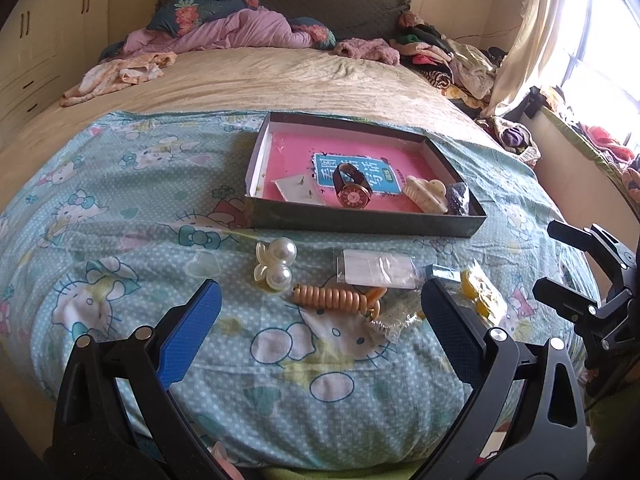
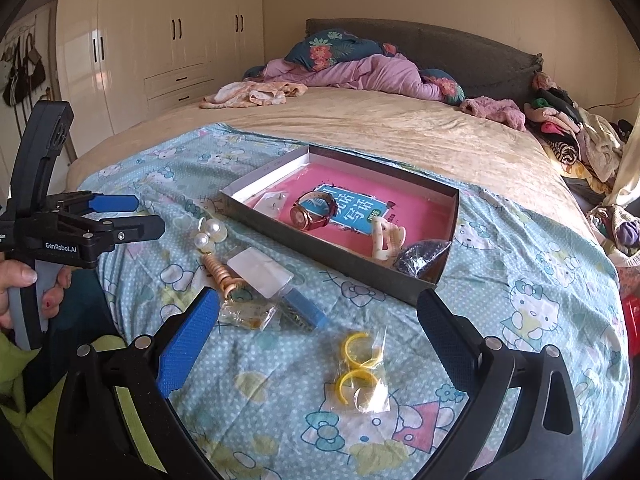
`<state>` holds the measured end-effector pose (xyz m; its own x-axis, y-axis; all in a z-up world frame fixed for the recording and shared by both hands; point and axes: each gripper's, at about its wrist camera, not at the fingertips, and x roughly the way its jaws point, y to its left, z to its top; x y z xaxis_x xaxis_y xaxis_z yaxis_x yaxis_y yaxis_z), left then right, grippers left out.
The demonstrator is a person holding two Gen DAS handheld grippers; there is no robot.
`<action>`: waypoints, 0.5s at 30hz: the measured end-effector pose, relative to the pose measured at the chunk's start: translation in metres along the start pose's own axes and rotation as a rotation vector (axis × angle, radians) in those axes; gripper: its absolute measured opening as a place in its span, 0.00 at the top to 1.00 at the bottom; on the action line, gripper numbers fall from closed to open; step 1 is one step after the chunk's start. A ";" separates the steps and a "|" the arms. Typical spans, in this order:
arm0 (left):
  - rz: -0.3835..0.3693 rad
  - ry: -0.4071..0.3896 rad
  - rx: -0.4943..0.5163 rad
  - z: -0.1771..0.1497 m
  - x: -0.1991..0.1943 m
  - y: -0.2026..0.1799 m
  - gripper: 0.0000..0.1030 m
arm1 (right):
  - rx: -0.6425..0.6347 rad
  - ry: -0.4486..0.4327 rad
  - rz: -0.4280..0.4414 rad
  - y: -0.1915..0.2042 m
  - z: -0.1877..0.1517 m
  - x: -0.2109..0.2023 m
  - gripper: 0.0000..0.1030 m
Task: Organize jewelry
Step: 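Withdraw both open tools from the box back over the remaining jewelry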
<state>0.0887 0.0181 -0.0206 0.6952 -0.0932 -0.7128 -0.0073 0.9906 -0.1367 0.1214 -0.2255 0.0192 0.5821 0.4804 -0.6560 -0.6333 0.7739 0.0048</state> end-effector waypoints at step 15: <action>-0.042 0.148 0.051 -0.034 0.038 -0.020 0.09 | -0.021 0.075 -0.020 -0.010 -0.019 0.027 0.04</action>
<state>0.0906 -0.0084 -0.0684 0.5803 -0.1452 -0.8014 0.0592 0.9889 -0.1363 0.1335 -0.2278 -0.0130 0.5552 0.4322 -0.7106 -0.6329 0.7739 -0.0238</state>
